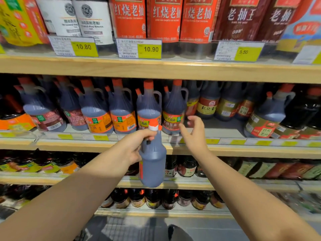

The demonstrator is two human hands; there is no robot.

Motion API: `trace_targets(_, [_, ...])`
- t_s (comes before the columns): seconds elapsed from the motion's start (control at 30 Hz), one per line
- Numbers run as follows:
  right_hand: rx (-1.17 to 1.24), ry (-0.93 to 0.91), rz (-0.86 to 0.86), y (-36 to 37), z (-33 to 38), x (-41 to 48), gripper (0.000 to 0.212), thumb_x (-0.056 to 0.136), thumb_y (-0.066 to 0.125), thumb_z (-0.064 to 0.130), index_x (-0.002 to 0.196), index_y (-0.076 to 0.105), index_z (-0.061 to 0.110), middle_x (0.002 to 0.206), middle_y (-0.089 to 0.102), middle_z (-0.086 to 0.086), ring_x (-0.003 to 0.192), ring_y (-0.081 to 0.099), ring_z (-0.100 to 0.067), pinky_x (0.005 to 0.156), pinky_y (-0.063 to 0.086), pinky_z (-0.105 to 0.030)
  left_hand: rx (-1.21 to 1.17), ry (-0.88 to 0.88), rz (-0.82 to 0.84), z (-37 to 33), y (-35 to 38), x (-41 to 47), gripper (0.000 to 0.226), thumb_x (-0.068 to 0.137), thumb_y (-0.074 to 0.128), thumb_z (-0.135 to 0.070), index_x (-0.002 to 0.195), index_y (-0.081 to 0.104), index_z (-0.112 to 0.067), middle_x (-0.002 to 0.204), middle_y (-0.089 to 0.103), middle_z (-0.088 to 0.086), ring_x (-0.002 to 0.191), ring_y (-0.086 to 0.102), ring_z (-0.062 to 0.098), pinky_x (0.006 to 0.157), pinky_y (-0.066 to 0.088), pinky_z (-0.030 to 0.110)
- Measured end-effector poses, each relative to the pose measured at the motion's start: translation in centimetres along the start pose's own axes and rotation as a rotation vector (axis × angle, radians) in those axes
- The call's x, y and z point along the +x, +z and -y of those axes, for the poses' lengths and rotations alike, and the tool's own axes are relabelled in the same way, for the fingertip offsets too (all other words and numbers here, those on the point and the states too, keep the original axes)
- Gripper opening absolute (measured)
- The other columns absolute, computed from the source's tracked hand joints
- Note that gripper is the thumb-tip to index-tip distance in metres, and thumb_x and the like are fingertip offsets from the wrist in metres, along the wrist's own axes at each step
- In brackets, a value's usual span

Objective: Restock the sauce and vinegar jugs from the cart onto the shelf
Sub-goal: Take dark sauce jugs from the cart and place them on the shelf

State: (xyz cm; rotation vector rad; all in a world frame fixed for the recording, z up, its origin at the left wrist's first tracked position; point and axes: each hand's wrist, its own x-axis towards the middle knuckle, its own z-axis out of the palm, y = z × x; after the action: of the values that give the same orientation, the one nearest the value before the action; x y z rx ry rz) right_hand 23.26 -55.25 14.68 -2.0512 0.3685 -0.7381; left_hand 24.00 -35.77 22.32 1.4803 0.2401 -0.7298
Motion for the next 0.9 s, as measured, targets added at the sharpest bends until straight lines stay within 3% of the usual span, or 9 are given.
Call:
trace_targets(0.1, [-0.067,-0.056,0.073,-1.2,1.3,-5.0,0.018,0.088,0.06,0.022,0.097,0.045,0.019,0.094,0.045,0.0,0.092,0.049,-0.021,0.077,0.039,-0.028,-0.198,-0.083,0.027,-1.6,1.6,-2.0,0.019,0.084,0.059,-0.016,0.066,0.056,-0.012,0.071,0.057,0.0,0.078,0.059,0.02,0.081,0.053,0.037])
trace_targets(0.2, [-0.095,0.023,0.303,-1.5,3.0,-9.8,0.061,0.08,0.066,0.045,0.125,0.041,0.013,0.12,0.045,-0.003,0.113,0.044,-0.018,0.094,0.041,-0.036,-0.253,-0.074,0.019,-2.8,3.8,-3.9,0.01,0.083,0.061,-0.019,0.089,0.058,-0.011,0.084,0.056,0.004,0.097,0.052,0.025,0.108,0.03,0.05])
trace_targets(0.3, [-0.209,0.076,0.292,-1.0,4.3,-12.3,0.107,0.067,0.073,0.058,0.146,0.017,0.014,0.147,0.03,-0.003,0.135,0.027,-0.022,0.108,0.032,-0.04,-0.344,-0.118,0.057,-3.1,6.2,-6.2,0.015,0.084,0.059,-0.019,0.082,0.053,-0.006,0.086,0.053,0.006,0.075,0.047,0.024,0.085,0.038,0.042])
trace_targets(0.37, [-0.227,0.162,0.216,-0.8,5.2,-12.7,0.118,0.063,0.075,0.057,0.148,0.005,0.018,0.153,0.02,-0.002,0.14,0.02,-0.024,0.106,0.032,-0.043,-0.391,-0.154,0.093,-2.8,7.9,-7.4,0.013,0.083,0.058,-0.018,0.083,0.052,-0.006,0.093,0.054,0.006,0.081,0.049,0.023,0.079,0.043,0.036])
trace_targets(0.47, [-0.167,0.272,0.073,-0.9,5.6,-12.8,0.115,0.063,0.071,0.058,0.148,0.002,0.022,0.154,0.017,-0.001,0.14,0.017,-0.025,0.104,0.032,-0.048,-0.427,-0.213,0.148,-2.2,9.7,-8.6,0.014,0.082,0.059,-0.016,0.089,0.053,-0.006,0.099,0.048,0.002,0.093,0.044,0.017,0.101,0.041,0.033])
trace_targets(0.6, [-0.124,0.355,-0.112,-2.6,5.1,-11.6,0.098,0.067,0.072,0.046,0.144,0.017,0.022,0.148,0.03,-0.007,0.135,0.028,-0.03,0.1,0.037,-0.049,-0.443,-0.241,0.237,-2.4,10.0,-10.5,0.017,0.082,0.059,-0.016,0.089,0.054,-0.002,0.091,0.043,0.009,0.069,0.045,0.019,0.057,0.051,0.03])
trace_targets(0.63, [-0.142,0.355,-0.132,-3.1,4.9,-11.1,0.094,0.067,0.073,0.045,0.142,0.022,0.02,0.145,0.035,-0.007,0.133,0.031,-0.03,0.099,0.039,-0.049,-0.459,-0.247,0.249,-2.5,10.0,-10.8,0.015,0.081,0.059,-0.015,0.088,0.054,-0.002,0.089,0.043,0.01,0.067,0.046,0.021,0.056,0.05,0.032])
trace_targets(0.73, [-0.134,0.24,-0.135,-4.9,4.5,-9.5,0.078,0.068,0.071,0.043,0.134,0.035,0.02,0.134,0.045,-0.002,0.124,0.043,-0.026,0.093,0.044,-0.044,-0.465,-0.235,0.328,-3.0,10.2,-11.5,0.013,0.081,0.058,-0.015,0.081,0.054,-0.003,0.096,0.046,0.012,0.086,0.053,0.026,0.087,0.049,0.038])
trace_targets(0.9, [-0.084,0.005,-0.091,-8.1,3.4,-5.5,0.081,0.06,0.072,0.049,0.129,0.044,0.017,0.128,0.05,-0.001,0.117,0.048,-0.02,0.091,0.044,-0.037,-0.163,-0.11,0.444,-4.2,8.3,-9.7,0.032,0.083,0.054,-0.027,0.106,0.069,-0.009,0.134,0.051,0.004,0.132,0.04,0.024,0.098,0.04,0.04])
